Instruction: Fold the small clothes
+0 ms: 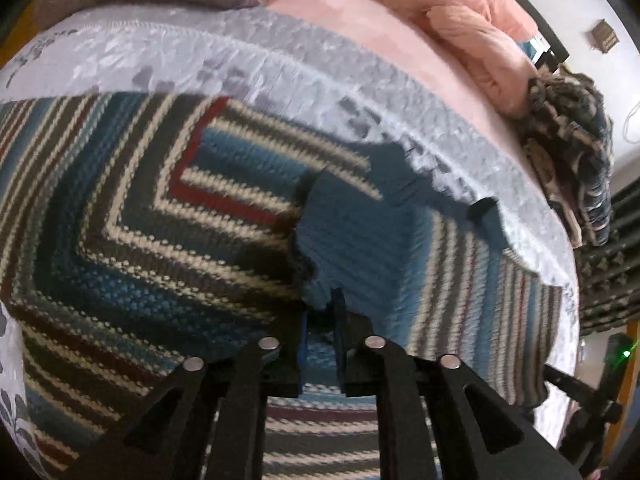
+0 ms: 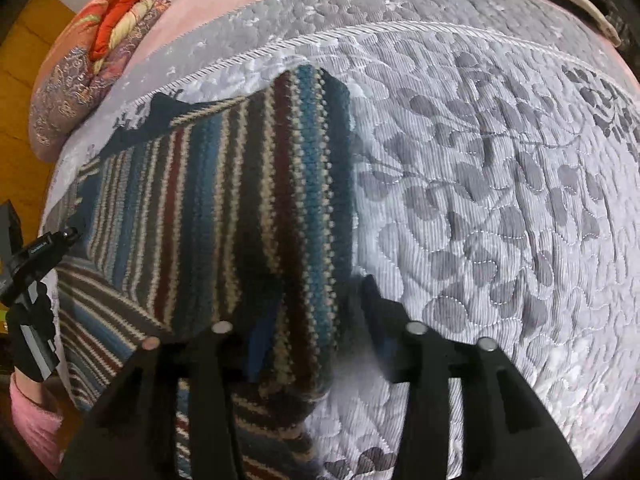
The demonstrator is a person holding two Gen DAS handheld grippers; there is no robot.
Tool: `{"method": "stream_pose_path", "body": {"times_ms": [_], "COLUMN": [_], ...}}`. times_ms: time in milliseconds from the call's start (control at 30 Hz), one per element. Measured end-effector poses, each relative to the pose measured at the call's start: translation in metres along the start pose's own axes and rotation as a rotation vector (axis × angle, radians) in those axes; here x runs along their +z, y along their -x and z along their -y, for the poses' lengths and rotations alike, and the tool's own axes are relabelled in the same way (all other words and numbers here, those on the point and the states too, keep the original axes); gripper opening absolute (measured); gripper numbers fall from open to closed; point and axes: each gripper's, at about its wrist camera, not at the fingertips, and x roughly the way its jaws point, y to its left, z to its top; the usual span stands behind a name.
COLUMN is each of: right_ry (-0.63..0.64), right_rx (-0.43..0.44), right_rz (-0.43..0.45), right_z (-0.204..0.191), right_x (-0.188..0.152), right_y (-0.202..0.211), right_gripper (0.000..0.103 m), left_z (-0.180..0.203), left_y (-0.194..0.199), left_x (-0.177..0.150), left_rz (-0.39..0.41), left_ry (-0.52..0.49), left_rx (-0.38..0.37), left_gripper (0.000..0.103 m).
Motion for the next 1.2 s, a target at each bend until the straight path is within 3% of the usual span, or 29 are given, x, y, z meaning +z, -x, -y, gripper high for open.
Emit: {"method": "stream_pose_path", "body": {"times_ms": [133, 300, 400, 533, 767, 1200], "right_ry": [-0.012, 0.028, 0.049, 0.107, 0.121, 0.122], "right_rx": [0.0, -0.026, 0.055, 0.085, 0.051, 0.017], "right_rz": [-0.002, 0.073, 0.126, 0.083, -0.031, -0.029], "right_z": [-0.001, -0.021, -0.046, -0.08, -0.092, -0.088], "right_x": [0.0, 0.011, 0.018, 0.015, 0.0, -0.008], "right_y": [-0.002, 0.029, 0.055, 0.044, -0.005, -0.03], "right_gripper": [0.046, 0.044, 0.044, 0.044, 0.044, 0.043], "left_z": [-0.007, -0.006, 0.017, 0.052, 0.045, 0.038], "left_y": [0.011, 0.051, 0.062, 0.048, 0.004, -0.009], "left_x": [0.005, 0.017, 0.016, 0.003, -0.012, -0.016], "left_rz": [0.012, 0.132, 0.167, 0.113, 0.015, 0.013], "left_ry": [0.016, 0.036, -0.02, -0.11, -0.13, -0.139], "left_rx": [0.017, 0.021, -0.005, -0.049, 0.019, 0.0], "left_gripper": [0.025, 0.027, 0.033, 0.036, 0.036, 0.035]}}
